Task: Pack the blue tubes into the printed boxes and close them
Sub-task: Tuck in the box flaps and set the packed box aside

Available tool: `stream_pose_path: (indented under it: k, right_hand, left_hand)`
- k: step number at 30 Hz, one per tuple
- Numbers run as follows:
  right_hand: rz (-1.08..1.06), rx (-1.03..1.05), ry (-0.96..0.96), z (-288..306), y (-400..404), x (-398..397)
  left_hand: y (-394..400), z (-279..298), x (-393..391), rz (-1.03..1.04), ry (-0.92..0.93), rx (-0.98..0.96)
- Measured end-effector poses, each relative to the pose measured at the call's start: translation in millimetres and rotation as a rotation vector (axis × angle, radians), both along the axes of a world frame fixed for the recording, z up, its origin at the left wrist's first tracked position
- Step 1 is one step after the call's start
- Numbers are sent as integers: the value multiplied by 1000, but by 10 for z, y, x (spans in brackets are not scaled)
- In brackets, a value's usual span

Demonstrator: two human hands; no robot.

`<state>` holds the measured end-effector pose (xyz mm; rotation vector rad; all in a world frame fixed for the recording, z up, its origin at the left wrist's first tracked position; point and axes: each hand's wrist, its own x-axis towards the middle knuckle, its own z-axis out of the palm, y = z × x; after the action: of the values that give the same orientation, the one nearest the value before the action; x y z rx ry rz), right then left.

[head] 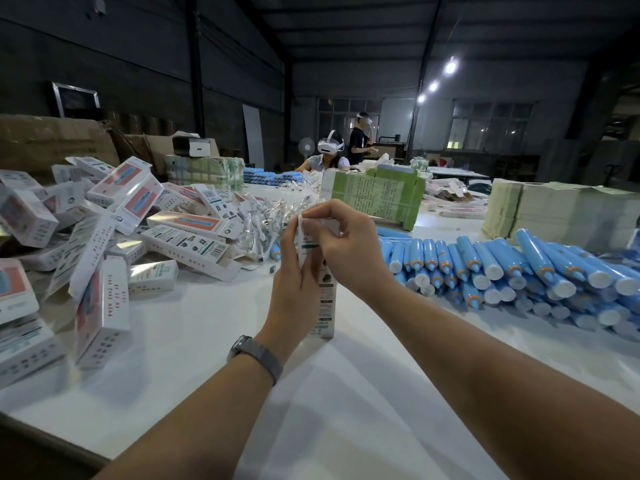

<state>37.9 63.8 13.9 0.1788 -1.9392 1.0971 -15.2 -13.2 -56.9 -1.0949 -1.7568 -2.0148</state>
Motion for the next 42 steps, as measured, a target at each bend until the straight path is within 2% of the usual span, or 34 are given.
stream_pose_path:
  k: [4,9,13,25,34,42]
  right_hand:
    - [-5,0,20,-22,-9,-11]
    - [-1,-4,-5,-28,-16,-16]
    - [1,-20,-28,44,-20,-31]
    - [127,-86,-89,53,17,2]
    - [110,31,-176,118,89,68]
    - [78,249,-241,257,173,120]
  left_hand:
    - [16,-5,-29,-33,-1,11]
    - [25,-47,-50,44,48,-21]
    - [10,-29,-52,6,9,-30]
    - [-6,-6,-27,11,15,-37]
    - [-8,-15,-25,7,4,-36]
    - [-29,-8,3,27,10,-27]
